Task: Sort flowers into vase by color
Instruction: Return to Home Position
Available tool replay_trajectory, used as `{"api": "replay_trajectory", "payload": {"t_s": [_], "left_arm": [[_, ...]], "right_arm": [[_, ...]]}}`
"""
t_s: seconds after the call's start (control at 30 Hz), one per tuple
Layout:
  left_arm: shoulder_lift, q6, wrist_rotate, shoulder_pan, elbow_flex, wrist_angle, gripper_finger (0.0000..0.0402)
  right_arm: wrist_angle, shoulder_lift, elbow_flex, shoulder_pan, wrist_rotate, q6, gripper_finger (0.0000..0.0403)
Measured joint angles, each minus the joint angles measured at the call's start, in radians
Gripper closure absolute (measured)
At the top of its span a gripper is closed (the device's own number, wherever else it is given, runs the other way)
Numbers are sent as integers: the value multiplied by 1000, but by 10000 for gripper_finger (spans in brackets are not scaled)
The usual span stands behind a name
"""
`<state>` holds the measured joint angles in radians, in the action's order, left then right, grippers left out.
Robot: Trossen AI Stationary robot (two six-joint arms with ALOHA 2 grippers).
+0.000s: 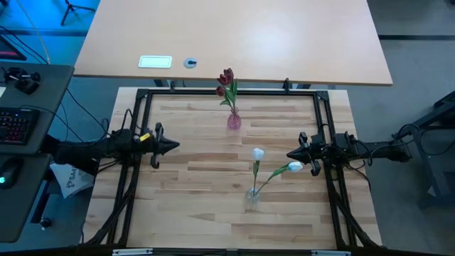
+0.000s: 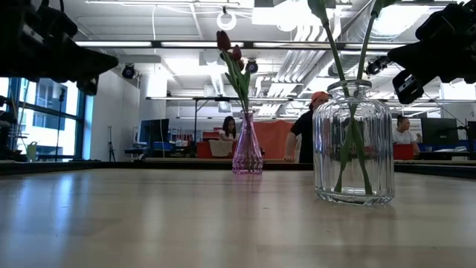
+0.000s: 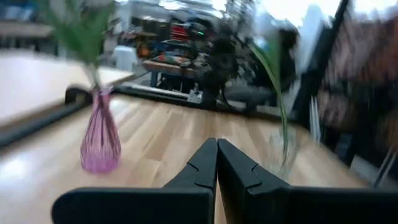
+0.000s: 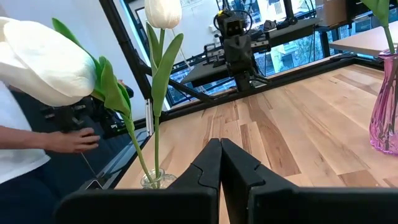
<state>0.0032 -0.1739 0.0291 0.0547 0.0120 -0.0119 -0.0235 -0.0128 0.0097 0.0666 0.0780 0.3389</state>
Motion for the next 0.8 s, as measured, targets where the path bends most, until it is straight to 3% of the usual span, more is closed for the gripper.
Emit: {"api": "replay_trajectory", "payload": {"t_s": [0.13,0.43,0.8], "left_arm": [[0,160,-20,-34,0,1,401],[0,72,-18,-35,0,1,401],[0,72,-18,-35,0,2,401]], "right_arm": [[0,0,0,0,0,0,402],[0,0,0,0,0,0,402],[0,0,0,0,0,0,402]]}}
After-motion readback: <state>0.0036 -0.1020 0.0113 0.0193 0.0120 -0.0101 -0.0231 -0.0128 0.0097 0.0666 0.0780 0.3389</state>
